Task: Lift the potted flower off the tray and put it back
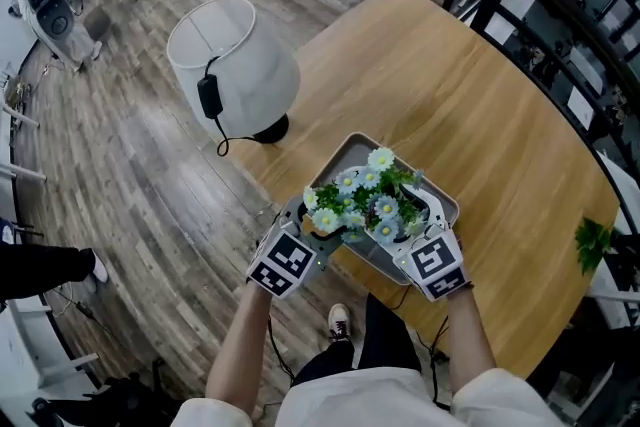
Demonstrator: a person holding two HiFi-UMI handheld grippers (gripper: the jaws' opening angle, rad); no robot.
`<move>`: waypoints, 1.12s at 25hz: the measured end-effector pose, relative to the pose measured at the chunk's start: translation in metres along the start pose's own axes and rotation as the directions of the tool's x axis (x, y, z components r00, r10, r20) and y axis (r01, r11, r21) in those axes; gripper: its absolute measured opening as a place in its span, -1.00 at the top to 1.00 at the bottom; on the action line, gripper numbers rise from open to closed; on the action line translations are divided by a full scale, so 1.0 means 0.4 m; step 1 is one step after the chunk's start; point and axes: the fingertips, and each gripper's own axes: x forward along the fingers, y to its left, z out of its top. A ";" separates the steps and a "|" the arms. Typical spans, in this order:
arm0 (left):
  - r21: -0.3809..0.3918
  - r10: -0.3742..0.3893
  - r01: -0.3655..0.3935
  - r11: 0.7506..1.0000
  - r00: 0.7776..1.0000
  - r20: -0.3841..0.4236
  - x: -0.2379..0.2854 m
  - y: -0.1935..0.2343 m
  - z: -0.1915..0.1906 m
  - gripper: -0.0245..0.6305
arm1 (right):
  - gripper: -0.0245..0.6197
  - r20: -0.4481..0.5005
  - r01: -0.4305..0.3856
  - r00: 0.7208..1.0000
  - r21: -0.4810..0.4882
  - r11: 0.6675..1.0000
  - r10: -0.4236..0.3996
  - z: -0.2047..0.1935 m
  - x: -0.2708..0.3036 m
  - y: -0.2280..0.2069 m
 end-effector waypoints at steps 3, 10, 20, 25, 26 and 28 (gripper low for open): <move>-0.009 -0.005 0.005 1.000 1.000 -0.019 0.026 0.023 -0.029 -0.01 | -0.35 -0.006 -0.010 1.000 0.021 1.000 0.010 -0.021 0.039 -0.011; -0.025 -0.004 0.002 1.000 0.999 -0.054 0.067 0.060 -0.077 -0.01 | -0.35 -0.037 -0.025 0.999 0.040 0.999 0.027 -0.062 0.102 -0.033; -0.010 -0.001 0.000 1.000 0.995 -0.100 0.097 0.062 -0.118 0.00 | -0.35 -0.088 -0.016 0.996 0.040 0.999 0.020 -0.099 0.129 -0.032; -0.013 0.001 -0.002 1.000 0.993 -0.116 0.101 0.062 -0.134 0.00 | -0.35 -0.102 -0.027 0.994 0.046 0.999 0.031 -0.113 0.140 -0.026; -0.012 0.004 -0.005 1.000 0.993 -0.120 0.101 0.061 -0.136 0.00 | -0.35 -0.103 -0.029 0.994 0.049 0.998 0.034 -0.115 0.142 -0.026; -0.016 0.008 -0.010 1.000 0.992 -0.125 0.103 0.060 -0.137 0.00 | -0.36 -0.100 -0.029 0.994 0.056 0.998 0.035 -0.118 0.143 -0.026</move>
